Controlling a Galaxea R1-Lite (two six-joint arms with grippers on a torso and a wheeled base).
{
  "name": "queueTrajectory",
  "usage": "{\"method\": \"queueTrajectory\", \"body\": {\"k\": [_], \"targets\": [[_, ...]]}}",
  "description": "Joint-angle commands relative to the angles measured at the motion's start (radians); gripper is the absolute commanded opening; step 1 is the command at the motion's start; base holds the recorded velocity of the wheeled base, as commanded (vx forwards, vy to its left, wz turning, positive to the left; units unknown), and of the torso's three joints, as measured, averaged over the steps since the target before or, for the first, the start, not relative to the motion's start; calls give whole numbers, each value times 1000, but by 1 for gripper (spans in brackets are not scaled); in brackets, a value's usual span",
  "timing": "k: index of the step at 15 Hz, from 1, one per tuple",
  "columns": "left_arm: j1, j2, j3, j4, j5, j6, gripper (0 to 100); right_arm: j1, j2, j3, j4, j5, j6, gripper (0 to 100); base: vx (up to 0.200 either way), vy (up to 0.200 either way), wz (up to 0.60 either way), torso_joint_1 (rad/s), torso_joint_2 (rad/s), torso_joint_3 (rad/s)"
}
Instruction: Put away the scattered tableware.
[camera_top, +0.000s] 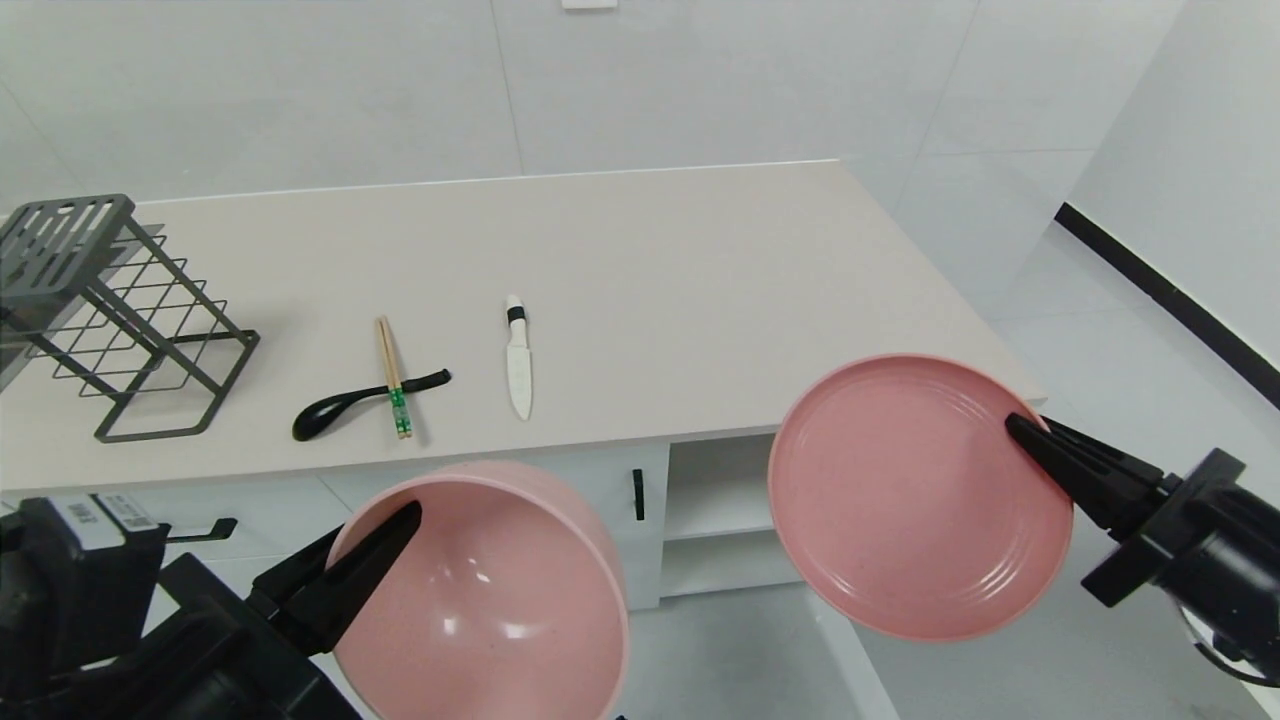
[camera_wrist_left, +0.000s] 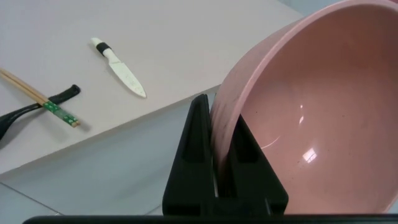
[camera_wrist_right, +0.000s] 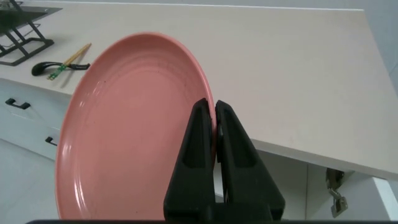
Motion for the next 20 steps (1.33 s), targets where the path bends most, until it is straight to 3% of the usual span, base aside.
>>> {"method": "queueTrajectory", "body": {"k": [1,13,20], "targets": [[0,0,0,0,1,-2,0,1,0,0,-1,0,-1,0,0,0,0,-207,413,203],[2,-5,5,11,-1,-2,0,2,3,0,11,0,-1,0,0,0,0,-268,531,257],[28,-5,5,9,-1,1,0,24,1,0,12,0,-1,0,0,0,-257,-39,84,40]]}}
